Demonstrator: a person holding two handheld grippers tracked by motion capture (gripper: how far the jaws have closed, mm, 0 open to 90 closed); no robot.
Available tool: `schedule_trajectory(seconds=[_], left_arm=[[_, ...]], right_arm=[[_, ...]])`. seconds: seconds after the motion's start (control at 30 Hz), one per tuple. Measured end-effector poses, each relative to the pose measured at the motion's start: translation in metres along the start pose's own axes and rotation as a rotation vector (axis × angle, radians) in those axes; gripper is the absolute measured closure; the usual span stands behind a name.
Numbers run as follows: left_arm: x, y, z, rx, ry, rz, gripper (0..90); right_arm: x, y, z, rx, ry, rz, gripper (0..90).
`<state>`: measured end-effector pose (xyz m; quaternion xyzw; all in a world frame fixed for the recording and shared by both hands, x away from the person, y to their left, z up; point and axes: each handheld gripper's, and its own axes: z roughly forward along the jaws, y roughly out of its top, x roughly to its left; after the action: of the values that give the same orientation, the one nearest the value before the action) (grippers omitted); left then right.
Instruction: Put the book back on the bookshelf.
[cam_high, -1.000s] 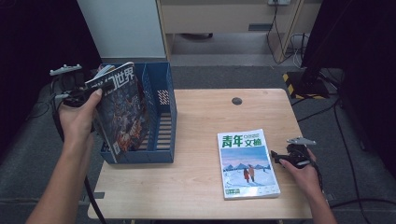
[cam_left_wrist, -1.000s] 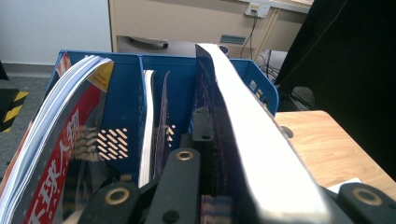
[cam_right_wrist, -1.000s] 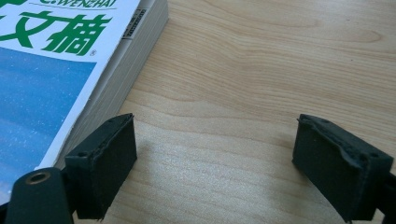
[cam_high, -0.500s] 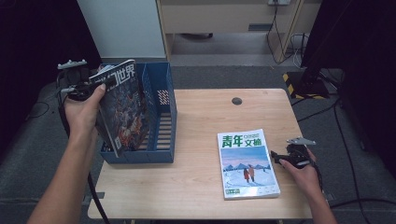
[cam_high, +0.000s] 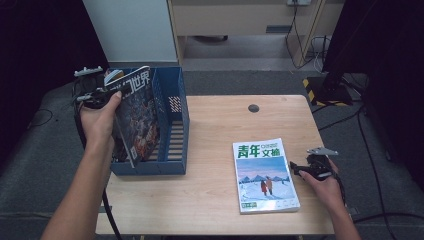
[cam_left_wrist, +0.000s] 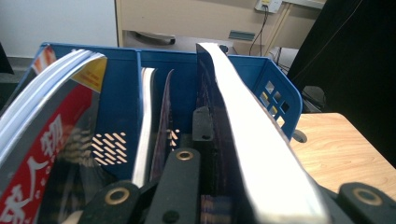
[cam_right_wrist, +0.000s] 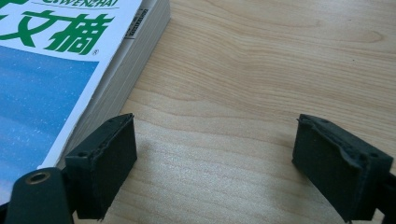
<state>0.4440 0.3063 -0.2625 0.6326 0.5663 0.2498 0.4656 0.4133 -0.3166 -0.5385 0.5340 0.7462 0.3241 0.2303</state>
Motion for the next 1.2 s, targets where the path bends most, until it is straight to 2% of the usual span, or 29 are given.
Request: schedule_trajectory(seconds=[0.4, 0.93, 1.2], left_arm=[[-0.013, -0.003, 0.009, 0.006, -0.006, 0.021, 82.2], [-0.013, -0.007, 0.015, -0.026, 0.007, 0.025, 82.1], [-0.012, -0.009, 0.016, -0.013, 0.012, 0.037, 82.1]], right_arm=[[0.0, 0.0, 0.0, 0.0, 0.0, 0.0, 13.7], [0.0, 0.0, 0.0, 0.0, 0.001, 0.0, 13.7], [0.0, 0.0, 0.0, 0.0, 0.002, -0.001, 13.7]])
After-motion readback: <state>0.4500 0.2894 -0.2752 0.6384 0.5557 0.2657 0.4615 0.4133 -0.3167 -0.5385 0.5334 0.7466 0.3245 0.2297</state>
